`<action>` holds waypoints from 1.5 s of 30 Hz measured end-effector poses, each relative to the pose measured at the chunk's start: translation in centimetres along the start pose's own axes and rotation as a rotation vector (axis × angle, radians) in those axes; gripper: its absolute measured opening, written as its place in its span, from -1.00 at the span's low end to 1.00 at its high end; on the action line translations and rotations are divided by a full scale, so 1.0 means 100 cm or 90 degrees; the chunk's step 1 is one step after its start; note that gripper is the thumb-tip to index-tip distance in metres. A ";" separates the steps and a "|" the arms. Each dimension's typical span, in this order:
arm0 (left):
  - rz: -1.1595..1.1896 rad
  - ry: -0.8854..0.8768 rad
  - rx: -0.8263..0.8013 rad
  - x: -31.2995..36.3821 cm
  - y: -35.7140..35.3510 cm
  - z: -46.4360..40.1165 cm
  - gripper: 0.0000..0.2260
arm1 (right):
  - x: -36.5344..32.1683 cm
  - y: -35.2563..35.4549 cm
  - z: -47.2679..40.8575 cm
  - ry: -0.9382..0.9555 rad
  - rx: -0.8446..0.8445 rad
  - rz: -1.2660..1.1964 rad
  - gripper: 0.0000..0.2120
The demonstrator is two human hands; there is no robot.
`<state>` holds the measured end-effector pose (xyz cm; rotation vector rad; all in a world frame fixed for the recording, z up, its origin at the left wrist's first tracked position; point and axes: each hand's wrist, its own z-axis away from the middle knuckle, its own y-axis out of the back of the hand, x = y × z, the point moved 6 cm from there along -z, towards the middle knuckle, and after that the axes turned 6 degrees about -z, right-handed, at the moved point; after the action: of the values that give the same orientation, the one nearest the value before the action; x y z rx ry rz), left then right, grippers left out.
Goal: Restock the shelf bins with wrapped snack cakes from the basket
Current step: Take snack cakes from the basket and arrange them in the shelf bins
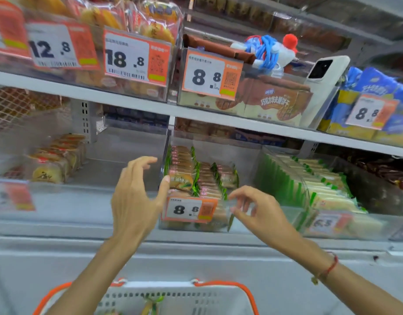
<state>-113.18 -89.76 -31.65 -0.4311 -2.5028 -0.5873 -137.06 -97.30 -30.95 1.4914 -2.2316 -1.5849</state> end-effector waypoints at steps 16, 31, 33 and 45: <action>-0.390 -0.030 -1.026 -0.106 -0.016 0.288 -0.39 | 0.055 -0.216 0.207 -0.331 -0.745 0.068 -0.60; -0.416 -0.089 -0.933 -0.101 -0.017 0.296 -0.40 | 0.060 -0.218 0.236 -0.217 -0.680 0.126 -0.78; -0.334 -0.066 -0.900 -0.089 -0.023 0.288 -0.41 | 0.065 -0.203 0.220 -0.276 -0.635 0.069 -0.85; 0.079 0.200 -0.651 -0.045 -0.019 0.230 -0.77 | 0.039 -0.165 0.165 -0.697 -0.507 -0.476 -0.58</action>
<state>-119.96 -80.97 -52.38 -0.7640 -1.6992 -1.7145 -136.41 -88.67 -52.90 1.3455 -0.7123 -3.5316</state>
